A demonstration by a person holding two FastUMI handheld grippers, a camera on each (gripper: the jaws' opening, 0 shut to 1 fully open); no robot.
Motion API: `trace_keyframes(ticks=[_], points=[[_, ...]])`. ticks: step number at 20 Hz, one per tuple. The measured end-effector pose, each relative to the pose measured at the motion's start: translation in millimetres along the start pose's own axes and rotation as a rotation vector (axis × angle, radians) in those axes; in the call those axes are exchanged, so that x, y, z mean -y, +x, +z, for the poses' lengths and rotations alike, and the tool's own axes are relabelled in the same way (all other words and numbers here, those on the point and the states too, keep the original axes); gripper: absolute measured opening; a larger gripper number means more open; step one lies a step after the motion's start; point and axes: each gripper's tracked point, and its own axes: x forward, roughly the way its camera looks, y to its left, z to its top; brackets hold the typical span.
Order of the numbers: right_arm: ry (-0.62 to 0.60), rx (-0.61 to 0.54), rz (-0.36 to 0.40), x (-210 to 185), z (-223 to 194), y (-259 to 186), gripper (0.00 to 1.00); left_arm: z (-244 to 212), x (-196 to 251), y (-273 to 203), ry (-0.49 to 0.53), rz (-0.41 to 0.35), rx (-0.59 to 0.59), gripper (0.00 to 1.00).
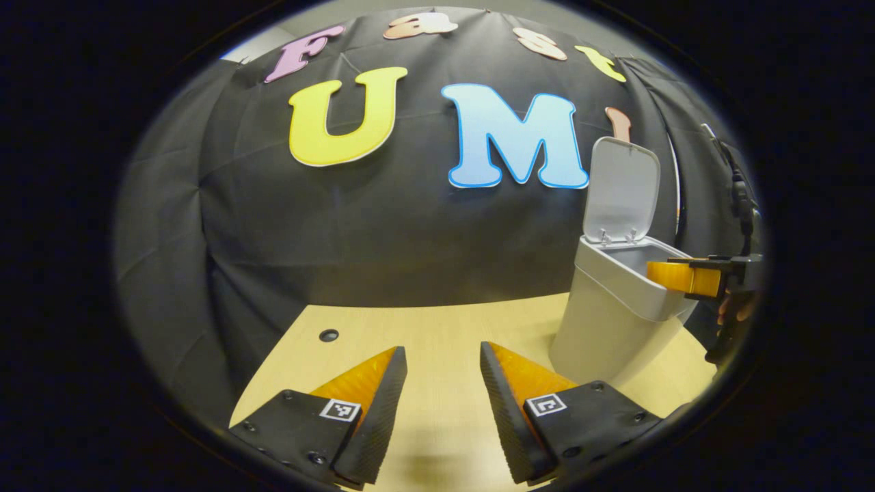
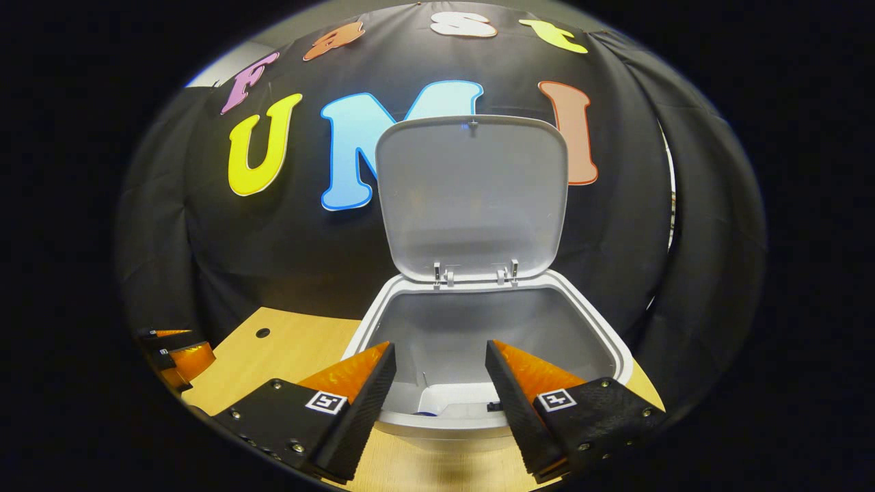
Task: Press the lid of the desktop garbage bin to open it, pick up the crumpled paper on the desktop and throw it into the bin, then pick up the pop can on the desktop and drop it into the bin, and finally close the garbage bin lid.
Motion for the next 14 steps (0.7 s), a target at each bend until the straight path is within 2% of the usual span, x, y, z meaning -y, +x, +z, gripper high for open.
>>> trace_keyframes(ticks=[2,3,4,6,8,11,12,14], points=[[-0.007,0.003,0.000,0.4,1.2,-1.2,0.86,1.0,0.8,-1.2,-0.006,-0.003,0.001,0.80],[-0.011,0.007,0.001,-0.2,4.2,-2.9,0.86,1.7,1.9,-1.4,-0.011,-0.005,0.002,0.74],[-0.016,0.013,0.003,-1.2,7.2,-4.2,0.86,2.5,2.3,-1.2,-0.016,-0.007,0.003,0.80],[-0.029,0.026,0.007,-1.7,15.7,-7.6,0.86,3.5,2.2,-0.8,-0.018,-0.005,0.004,0.80],[-0.038,0.053,0.012,-2.8,30.8,-11.8,0.86,6.3,2.3,-1.9,-0.028,-0.006,0.006,0.67],[-0.065,0.102,0.019,-4.0,58.0,-16.2,0.86,13.3,0.5,-2.8,-0.039,-0.004,0.015,0.67],[-0.075,0.121,0.024,-5.2,69.5,-17.5,0.86,15.7,1.1,-2.7,-0.039,-0.003,0.017,0.79],[-0.086,0.157,0.033,-8.9,91.1,-20.6,0.86,20.8,1.4,-3.9,-0.039,-0.004,0.023,0.79]])
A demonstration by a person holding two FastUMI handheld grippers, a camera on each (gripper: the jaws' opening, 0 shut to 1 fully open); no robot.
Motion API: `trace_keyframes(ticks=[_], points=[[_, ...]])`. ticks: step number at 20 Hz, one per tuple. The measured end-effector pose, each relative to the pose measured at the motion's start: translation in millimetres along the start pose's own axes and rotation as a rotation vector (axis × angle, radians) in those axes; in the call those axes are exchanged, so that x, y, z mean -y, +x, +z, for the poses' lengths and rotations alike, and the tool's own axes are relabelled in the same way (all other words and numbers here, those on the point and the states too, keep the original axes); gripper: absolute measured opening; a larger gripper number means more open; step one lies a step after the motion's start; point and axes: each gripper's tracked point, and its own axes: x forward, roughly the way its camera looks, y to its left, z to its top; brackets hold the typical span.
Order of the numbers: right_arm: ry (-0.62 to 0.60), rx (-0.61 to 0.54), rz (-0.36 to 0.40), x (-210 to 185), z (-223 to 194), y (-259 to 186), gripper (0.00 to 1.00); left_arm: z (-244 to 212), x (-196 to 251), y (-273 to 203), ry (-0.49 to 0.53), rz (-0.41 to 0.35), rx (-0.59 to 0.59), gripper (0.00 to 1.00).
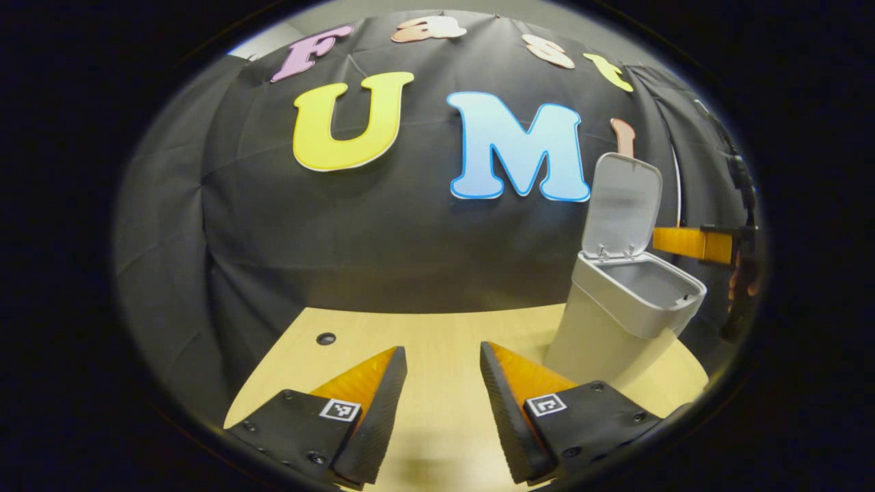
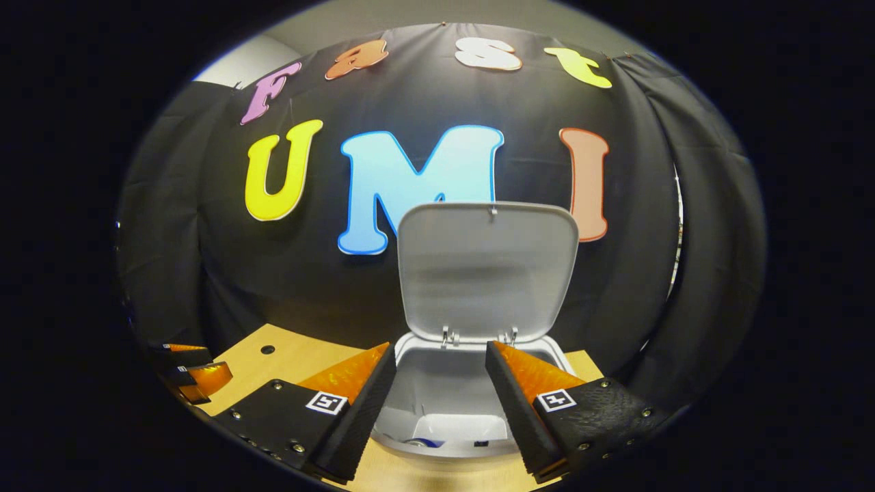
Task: Press the lid of the desktop garbage bin to open it, pick up the crumpled paper on the desktop and throw it into the bin, then pick up the pop can on the desktop and drop it into the bin, and finally close the garbage bin lid.
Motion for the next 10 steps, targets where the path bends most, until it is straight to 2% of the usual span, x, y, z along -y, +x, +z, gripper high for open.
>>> trace_keyframes(ticks=[5,6,10], points=[[-0.004,0.096,0.006,-5.3,57.4,1.4,0.86,9.2,-0.3,-1.9,-0.020,-0.007,0.011,0.80],[-0.006,0.110,0.005,-5.5,65.7,4.1,0.85,10.3,-1.7,-2.6,-0.020,-0.005,0.014,0.74],[-0.010,0.159,-0.010,-2.0,96.7,8.8,0.86,9.4,-6.7,-5.1,-0.025,0.000,0.013,0.73]])
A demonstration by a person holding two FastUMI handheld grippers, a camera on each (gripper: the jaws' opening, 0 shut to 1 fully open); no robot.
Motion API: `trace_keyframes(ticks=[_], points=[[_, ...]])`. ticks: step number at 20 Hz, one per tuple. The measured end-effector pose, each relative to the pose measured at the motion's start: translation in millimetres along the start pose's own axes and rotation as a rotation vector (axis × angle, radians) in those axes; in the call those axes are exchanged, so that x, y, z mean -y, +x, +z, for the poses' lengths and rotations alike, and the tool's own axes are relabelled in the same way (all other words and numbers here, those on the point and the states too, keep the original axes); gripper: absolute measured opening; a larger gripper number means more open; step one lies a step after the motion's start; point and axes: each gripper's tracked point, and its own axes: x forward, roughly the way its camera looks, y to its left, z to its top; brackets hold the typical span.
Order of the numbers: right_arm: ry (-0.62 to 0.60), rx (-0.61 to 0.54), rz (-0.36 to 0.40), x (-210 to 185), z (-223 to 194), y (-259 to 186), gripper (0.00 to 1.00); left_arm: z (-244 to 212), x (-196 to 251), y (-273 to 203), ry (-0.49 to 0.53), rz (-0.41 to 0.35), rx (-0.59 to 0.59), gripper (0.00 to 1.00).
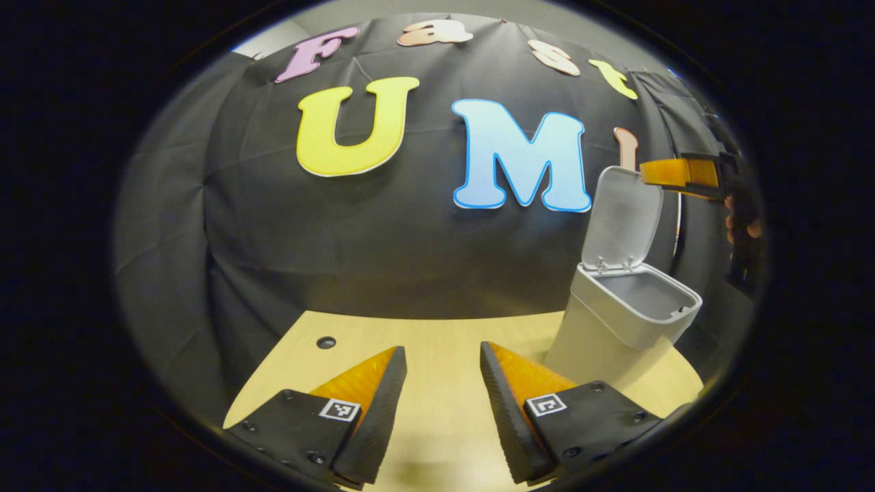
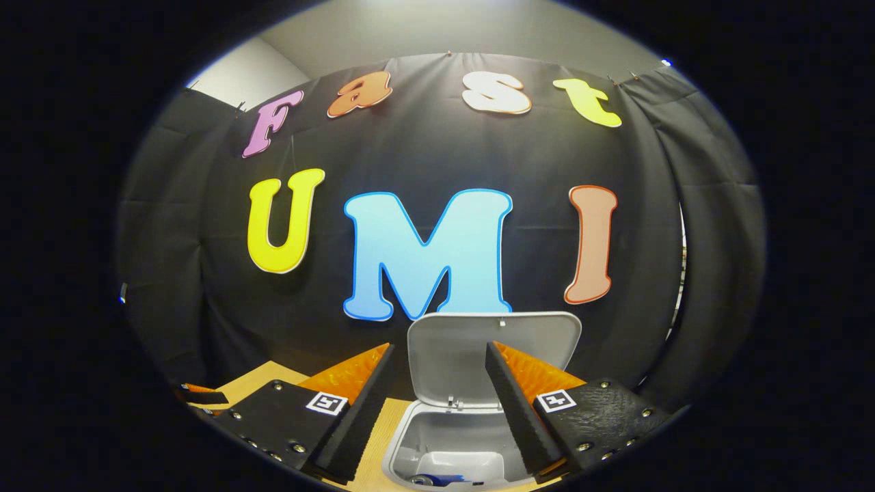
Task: Press the lid of the desktop garbage bin to open it, pick up the crumpled paper on the desktop and throw it into the bin, then pick up the pop can on the desktop and drop it into the bin, and finally close the garbage bin lid.
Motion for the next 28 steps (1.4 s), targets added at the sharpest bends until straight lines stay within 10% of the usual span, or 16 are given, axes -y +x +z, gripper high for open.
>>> trace_keyframes(ticks=[17,28], points=[[0.008,0.026,-0.134,56.8,16.9,74.0,0.82,-10.7,-50.5,-23.2,-0.047,0.106,-0.008,0.79],[0.051,0.006,-0.122,50.6,-0.3,23.5,0.86,-9.6,-27.3,-13.1,-0.009,0.052,-0.007,0.70]])
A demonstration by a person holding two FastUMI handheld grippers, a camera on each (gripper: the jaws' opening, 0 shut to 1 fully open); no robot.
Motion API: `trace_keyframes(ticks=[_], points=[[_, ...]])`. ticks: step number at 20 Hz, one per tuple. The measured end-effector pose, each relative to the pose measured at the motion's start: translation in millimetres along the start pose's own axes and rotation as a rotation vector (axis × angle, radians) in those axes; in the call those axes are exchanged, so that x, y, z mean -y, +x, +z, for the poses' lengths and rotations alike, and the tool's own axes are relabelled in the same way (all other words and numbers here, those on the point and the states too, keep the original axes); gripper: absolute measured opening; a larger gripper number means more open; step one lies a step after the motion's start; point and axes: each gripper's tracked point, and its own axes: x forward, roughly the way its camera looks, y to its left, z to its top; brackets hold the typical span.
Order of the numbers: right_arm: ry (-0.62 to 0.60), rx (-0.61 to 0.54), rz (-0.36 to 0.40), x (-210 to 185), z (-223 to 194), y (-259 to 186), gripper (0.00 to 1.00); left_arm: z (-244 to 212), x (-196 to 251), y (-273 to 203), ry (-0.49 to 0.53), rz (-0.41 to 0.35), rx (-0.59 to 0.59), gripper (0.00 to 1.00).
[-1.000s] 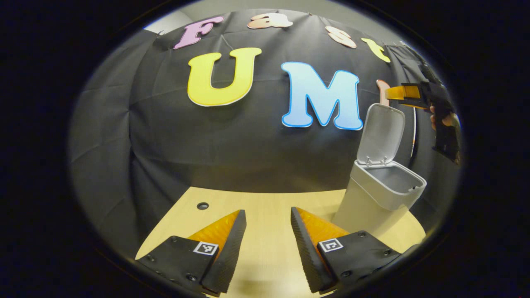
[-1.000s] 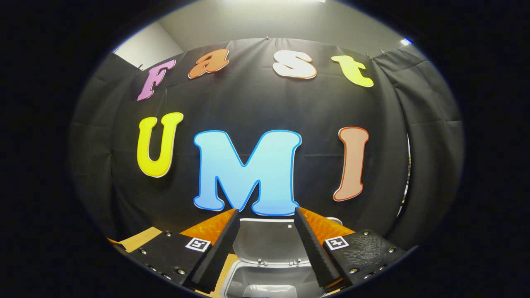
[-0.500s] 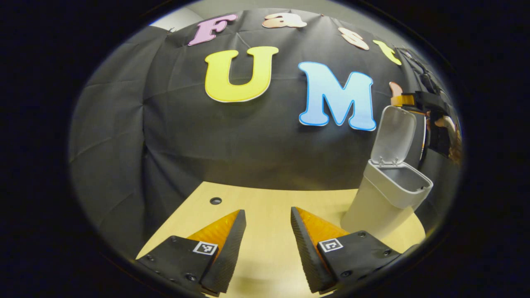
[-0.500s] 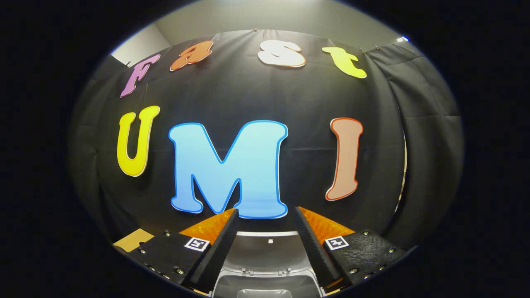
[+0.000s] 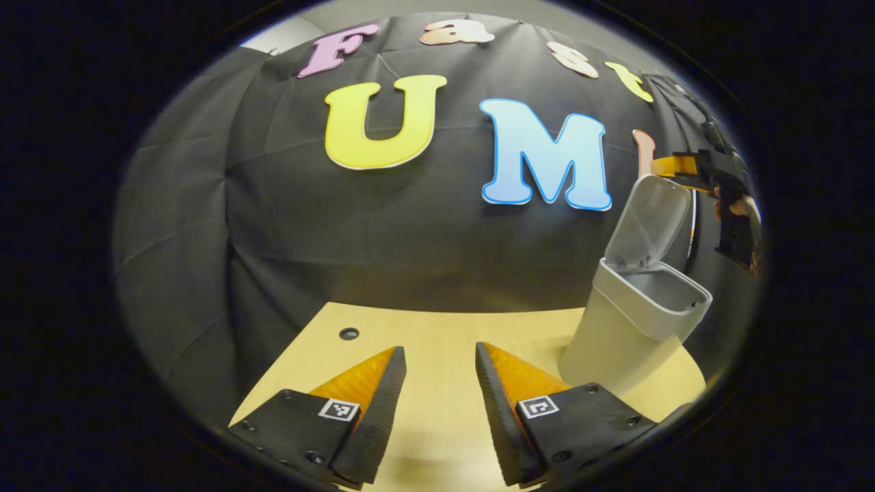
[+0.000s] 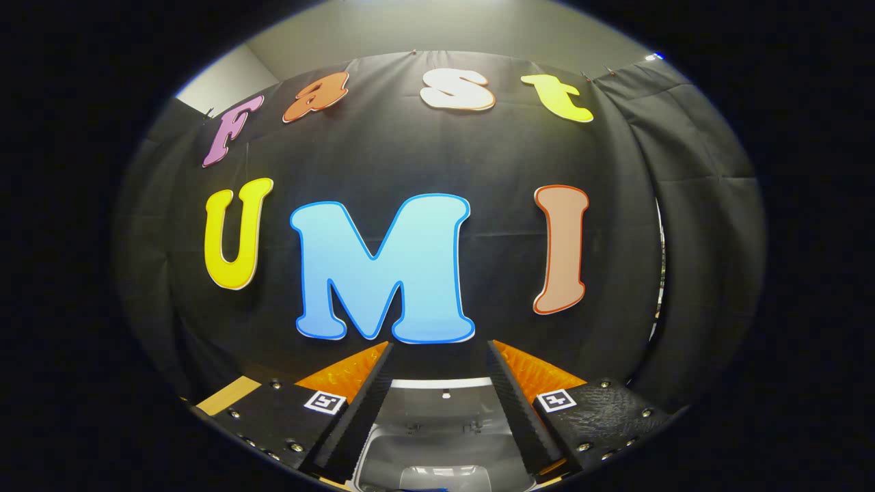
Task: Press the lid of the desktop garbage bin to open it, pick up the crumpled paper on the desktop and throw it into the bin, then pick up the pop can on the desktop and drop it into the bin, and finally close the garbage bin lid.
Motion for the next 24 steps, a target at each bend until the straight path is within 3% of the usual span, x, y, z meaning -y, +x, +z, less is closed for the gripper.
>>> trace_keyframes(ticks=[11,24], points=[[0.003,-0.075,0.004,-1.6,-58.7,-61.9,0.86,20.1,37.5,0.6,0.024,-0.078,0.015,0.71],[0.006,-0.276,0.021,-5.9,-154.3,-85.1,0.86,23.5,52.3,4.7,0.032,-0.096,0.020,0.71]])
